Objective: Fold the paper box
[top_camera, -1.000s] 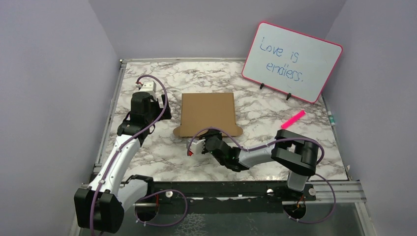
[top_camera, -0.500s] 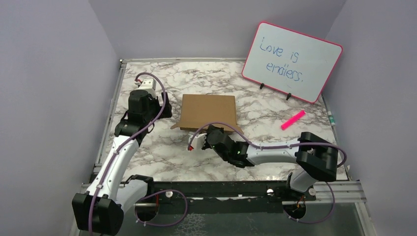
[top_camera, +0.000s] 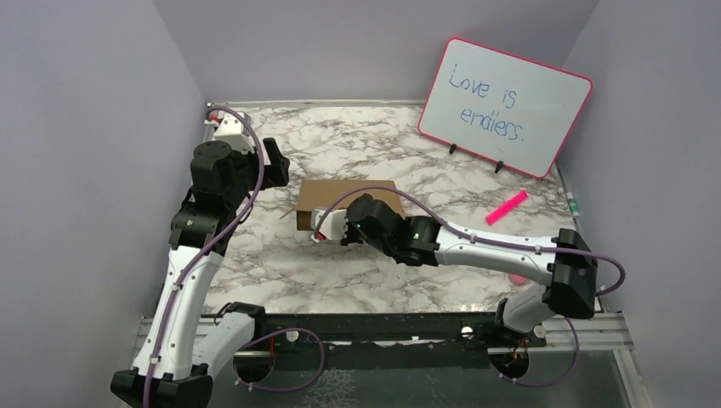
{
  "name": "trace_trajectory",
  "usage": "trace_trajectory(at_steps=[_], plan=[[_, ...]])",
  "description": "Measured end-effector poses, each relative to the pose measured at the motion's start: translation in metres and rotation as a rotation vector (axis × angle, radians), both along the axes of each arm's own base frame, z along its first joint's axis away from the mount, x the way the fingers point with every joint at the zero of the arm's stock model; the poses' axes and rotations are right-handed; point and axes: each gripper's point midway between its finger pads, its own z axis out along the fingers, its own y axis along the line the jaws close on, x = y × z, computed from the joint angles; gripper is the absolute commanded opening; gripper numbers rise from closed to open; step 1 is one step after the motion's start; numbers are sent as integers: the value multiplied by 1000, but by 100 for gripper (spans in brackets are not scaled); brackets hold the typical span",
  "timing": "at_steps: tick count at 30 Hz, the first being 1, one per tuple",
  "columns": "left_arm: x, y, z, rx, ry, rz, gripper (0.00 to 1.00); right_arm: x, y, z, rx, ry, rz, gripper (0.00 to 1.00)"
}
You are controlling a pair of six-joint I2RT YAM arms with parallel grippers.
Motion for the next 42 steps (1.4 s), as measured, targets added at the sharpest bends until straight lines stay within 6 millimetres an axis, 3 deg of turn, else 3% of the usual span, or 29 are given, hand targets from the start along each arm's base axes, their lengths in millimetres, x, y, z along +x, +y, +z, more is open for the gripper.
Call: trace_trajectory(at_steps=[5, 10, 13, 15, 20, 29, 36, 42], plan=[[-8, 2, 34, -8, -49, 0, 89, 1, 0, 32, 15, 102, 18, 2], [-15, 3, 60, -16, -98, -1, 88, 18, -5, 68, 70, 214, 15, 2], [-17, 3, 63, -17, -106, -4, 88, 28, -8, 68, 65, 292, 8, 2], [-18, 1, 61, -18, -96, -11, 87, 34, -10, 56, 45, 355, 2, 2], [-18, -1, 38, -15, -42, -24, 84, 46, -9, 32, 5, 438, -7, 5], [-32, -8, -29, -40, 119, -49, 80, 55, -7, 32, 17, 457, -8, 10], [-55, -25, -58, -130, 174, -126, 62, 54, -7, 31, 18, 458, -6, 10], [-70, -48, -102, -248, 293, -201, 50, 56, -6, 30, 26, 449, -4, 10]])
